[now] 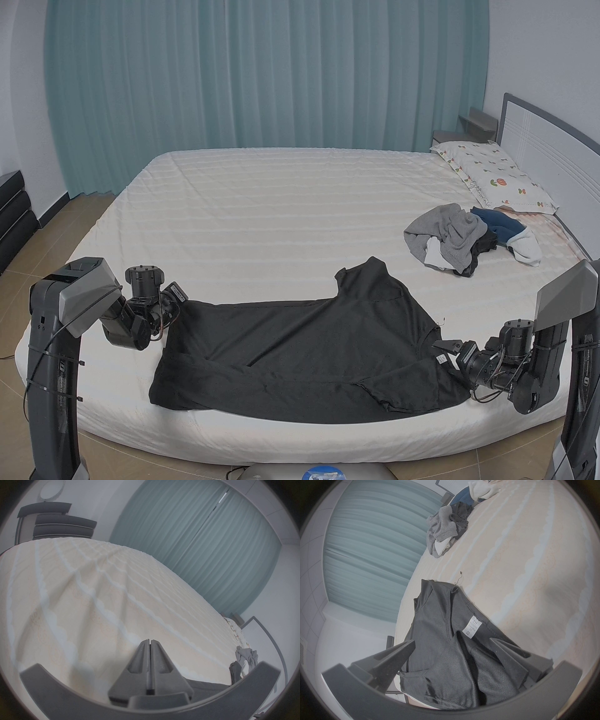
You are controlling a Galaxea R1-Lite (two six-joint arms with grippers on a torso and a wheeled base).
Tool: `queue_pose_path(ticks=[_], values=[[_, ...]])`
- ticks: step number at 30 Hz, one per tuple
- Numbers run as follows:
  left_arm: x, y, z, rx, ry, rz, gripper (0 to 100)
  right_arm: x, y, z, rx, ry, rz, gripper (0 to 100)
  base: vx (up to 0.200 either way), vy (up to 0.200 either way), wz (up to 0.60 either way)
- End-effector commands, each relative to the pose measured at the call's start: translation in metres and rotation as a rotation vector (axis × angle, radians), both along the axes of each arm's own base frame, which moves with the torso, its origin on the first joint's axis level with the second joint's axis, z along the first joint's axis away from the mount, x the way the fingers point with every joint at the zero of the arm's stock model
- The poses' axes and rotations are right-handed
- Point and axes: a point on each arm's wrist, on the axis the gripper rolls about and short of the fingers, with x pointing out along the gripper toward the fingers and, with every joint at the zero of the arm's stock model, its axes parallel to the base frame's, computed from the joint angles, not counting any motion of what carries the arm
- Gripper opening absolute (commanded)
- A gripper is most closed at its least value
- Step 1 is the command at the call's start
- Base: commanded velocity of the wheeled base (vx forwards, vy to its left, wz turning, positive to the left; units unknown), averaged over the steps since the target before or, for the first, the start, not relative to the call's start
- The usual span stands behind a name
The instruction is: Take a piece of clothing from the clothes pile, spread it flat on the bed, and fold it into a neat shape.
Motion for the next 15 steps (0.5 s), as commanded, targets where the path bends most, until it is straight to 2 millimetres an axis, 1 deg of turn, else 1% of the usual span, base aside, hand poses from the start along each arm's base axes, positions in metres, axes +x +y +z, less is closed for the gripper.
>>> queue_pose_path(ticks=[1, 7, 11, 15], values=[[0.000, 0.002, -0.001, -0.003, -0.004, 0.010, 0, 0.000, 0.001, 0.001, 0.001, -0.009, 0.003, 100, 0.000, 0.000, 0.00], [0.001, 0.008, 0.000, -0.016, -0.010, 0.043, 0, 0.000, 0.001, 0.001, 0.001, -0.009, 0.003, 100, 0.000, 0.000, 0.00], [0.001, 0.016, 0.001, -0.014, -0.016, 0.075, 0, 0.000, 0.001, 0.001, 0.000, -0.009, 0.002, 100, 0.000, 0.000, 0.00], [0.002, 0.016, 0.002, -0.052, -0.022, 0.092, 0, 0.000, 0.001, 0.001, 0.000, -0.009, 0.001, 100, 0.000, 0.000, 0.00]])
